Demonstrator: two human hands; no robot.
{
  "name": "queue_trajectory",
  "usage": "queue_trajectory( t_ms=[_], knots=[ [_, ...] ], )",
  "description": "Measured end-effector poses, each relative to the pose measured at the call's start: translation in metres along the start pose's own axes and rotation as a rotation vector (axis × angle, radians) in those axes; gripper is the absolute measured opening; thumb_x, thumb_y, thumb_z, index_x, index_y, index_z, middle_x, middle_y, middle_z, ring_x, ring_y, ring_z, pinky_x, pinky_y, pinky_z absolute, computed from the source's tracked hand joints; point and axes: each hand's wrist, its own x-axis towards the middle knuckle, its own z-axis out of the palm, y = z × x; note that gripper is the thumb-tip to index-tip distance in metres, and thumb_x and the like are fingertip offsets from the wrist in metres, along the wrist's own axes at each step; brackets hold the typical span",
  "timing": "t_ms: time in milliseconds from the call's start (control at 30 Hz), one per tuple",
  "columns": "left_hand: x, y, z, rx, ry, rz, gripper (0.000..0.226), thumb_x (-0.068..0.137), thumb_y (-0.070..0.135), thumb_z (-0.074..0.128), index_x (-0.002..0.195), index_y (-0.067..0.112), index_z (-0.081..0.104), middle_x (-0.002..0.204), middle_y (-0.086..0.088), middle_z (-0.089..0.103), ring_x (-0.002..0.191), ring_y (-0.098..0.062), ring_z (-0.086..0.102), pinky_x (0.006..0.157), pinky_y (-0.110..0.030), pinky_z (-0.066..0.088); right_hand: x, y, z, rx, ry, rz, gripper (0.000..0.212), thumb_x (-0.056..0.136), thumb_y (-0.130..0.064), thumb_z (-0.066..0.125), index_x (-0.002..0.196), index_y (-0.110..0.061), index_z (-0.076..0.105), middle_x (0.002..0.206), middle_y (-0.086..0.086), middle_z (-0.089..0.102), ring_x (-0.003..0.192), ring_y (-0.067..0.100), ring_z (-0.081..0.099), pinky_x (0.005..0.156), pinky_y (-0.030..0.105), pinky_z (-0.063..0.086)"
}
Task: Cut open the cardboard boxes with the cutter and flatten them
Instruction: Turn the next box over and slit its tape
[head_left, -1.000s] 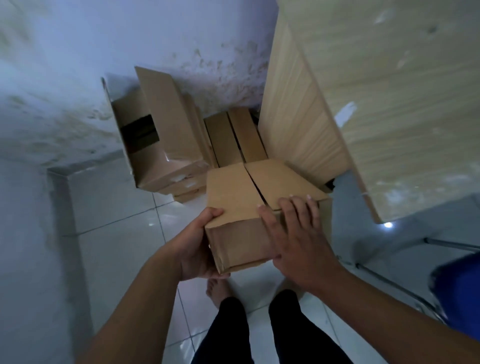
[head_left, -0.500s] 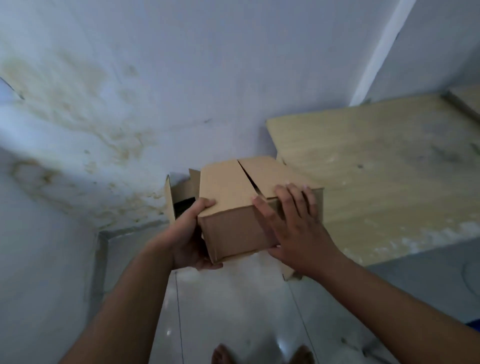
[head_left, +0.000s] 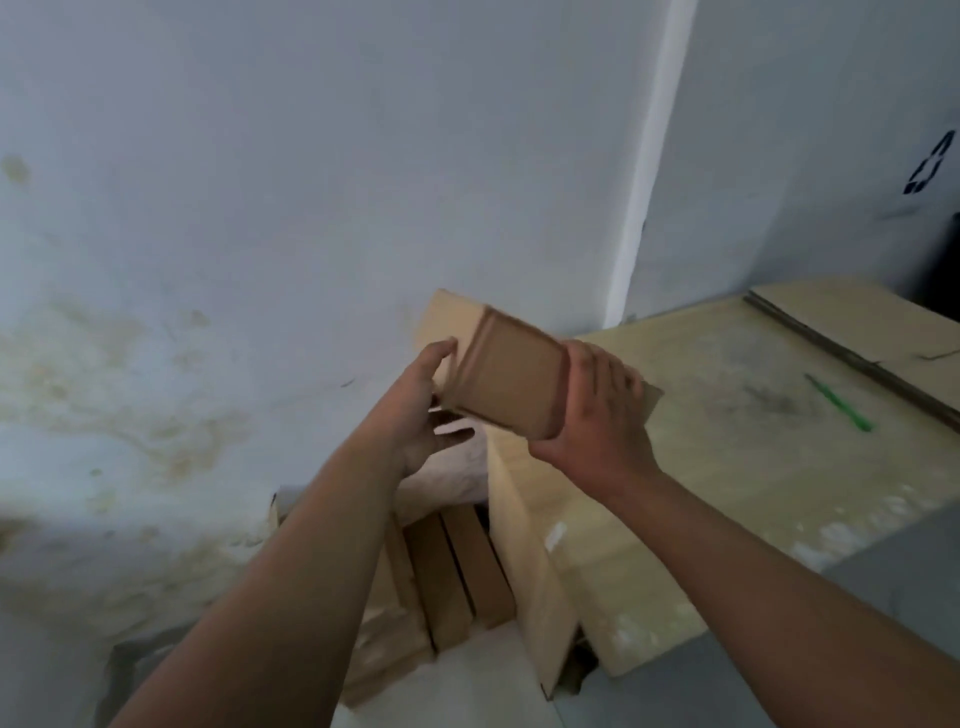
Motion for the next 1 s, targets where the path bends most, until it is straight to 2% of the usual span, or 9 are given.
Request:
queue_trajectory(
  t_ms=[200, 333, 400, 500, 567, 633, 767, 867, 1000],
  knots=[
    [0.059, -0.022, 0.114, 0.085, -0.126, 0.153, 0.056, 0.102, 0.057, 0.051, 0.147, 0.025, 0.049, 0.157, 0.002, 0.044, 0.141, -0.019, 0.046, 0.115, -0.05, 0.041, 0.011, 0.098, 0.008, 0.509, 0.083, 0.541, 0.11, 0.048, -0.052, 0.087, 0.138, -0.021, 0.031, 0.127, -0.003, 0.047, 0.114, 0.021, 0.052, 0.096, 0.045, 0.047],
    [0.089, -0.066, 0.191, 0.399, -0.101, 0.163, 0.062, 0.107, 0.057, 0.038, 0.158, 0.021, 0.039, 0.16, 0.005, 0.04, 0.145, -0.015, 0.039, 0.119, -0.041, 0.033, 0.015, 0.171, 0.005, 0.973, 0.083, 0.994, 0.088, 0.054, -0.036, 0.095, 0.119, -0.015, 0.039, 0.111, 0.003, 0.06, 0.089, 0.013, 0.063, 0.073, 0.03, 0.053],
    [0.105, -0.098, 0.215, 0.638, -0.055, 0.241, 0.059, 0.108, 0.053, 0.038, 0.157, 0.021, 0.039, 0.156, 0.009, 0.038, 0.146, -0.014, 0.033, 0.119, -0.034, 0.028, 0.016, 0.204, 0.01, 1.086, 0.053, 1.187, 0.083, 0.055, -0.036, 0.095, 0.111, -0.012, 0.04, 0.106, 0.007, 0.061, 0.086, 0.019, 0.065, 0.076, 0.038, 0.057],
    [0.116, -0.139, 0.24, 0.877, 0.074, 0.281, 0.069, 0.106, 0.055, 0.04, 0.164, 0.024, 0.019, 0.172, -0.003, 0.009, 0.159, -0.022, 0.005, 0.127, -0.035, 0.008, 0.017, 0.24, 0.018, 1.279, 0.001, 1.432, 0.095, 0.041, -0.043, 0.095, 0.114, -0.011, 0.044, 0.106, 0.013, 0.065, 0.083, 0.026, 0.069, 0.072, 0.048, 0.062],
    [0.119, -0.157, 0.254, 0.794, 0.174, 0.268, 0.077, 0.105, 0.056, 0.043, 0.166, 0.023, 0.009, 0.173, -0.002, -0.005, 0.159, -0.02, -0.003, 0.124, -0.032, 0.004, 0.015, 0.254, 0.021, 1.385, -0.05, 1.504, 0.098, 0.04, -0.043, 0.095, 0.121, -0.009, 0.052, 0.105, 0.014, 0.069, 0.077, 0.027, 0.072, 0.059, 0.044, 0.06],
    [0.119, -0.162, 0.267, 0.544, 0.227, 0.245, 0.085, 0.101, 0.059, 0.051, 0.166, 0.027, 0.005, 0.173, 0.0, 0.005, 0.158, -0.02, 0.01, 0.126, -0.035, 0.01, 0.01, 0.261, 0.026, 1.459, -0.126, 1.532, 0.096, 0.041, -0.046, 0.094, 0.123, -0.01, 0.058, 0.104, 0.014, 0.073, 0.079, 0.028, 0.073, 0.056, 0.043, 0.058],
    [0.126, -0.157, 0.283, 0.075, 0.259, 0.108, 0.069, 0.092, 0.054, 0.063, 0.151, 0.039, 0.031, 0.143, 0.002, 0.059, 0.121, -0.018, 0.061, 0.098, -0.043, 0.053, 0.005, 0.264, 0.029, 1.583, -0.275, 1.526, 0.065, 0.061, -0.052, 0.084, 0.113, -0.014, 0.07, 0.108, 0.013, 0.074, 0.097, 0.031, 0.07, 0.088, 0.059, 0.056],
    [0.125, -0.151, 0.289, -0.071, 0.209, -0.016, 0.073, 0.096, 0.051, 0.062, 0.155, 0.052, 0.018, 0.132, 0.005, 0.062, 0.111, -0.02, 0.064, 0.075, -0.035, 0.052, 0.004, 0.267, 0.031, 1.663, -0.355, 1.502, 0.05, 0.08, -0.052, 0.072, 0.114, -0.015, 0.07, 0.112, 0.014, 0.073, 0.106, 0.034, 0.066, 0.096, 0.065, 0.049],
    [0.136, -0.153, 0.287, -0.1, 0.208, -0.019, 0.075, 0.09, 0.047, 0.07, 0.153, 0.053, 0.029, 0.135, 0.007, 0.065, 0.112, -0.019, 0.067, 0.073, -0.034, 0.053, 0.002, 0.279, 0.038, 1.7, -0.376, 1.491, 0.042, 0.08, -0.051, 0.073, 0.105, -0.017, 0.07, 0.109, 0.012, 0.073, 0.105, 0.031, 0.066, 0.099, 0.057, 0.05]
  ],
)
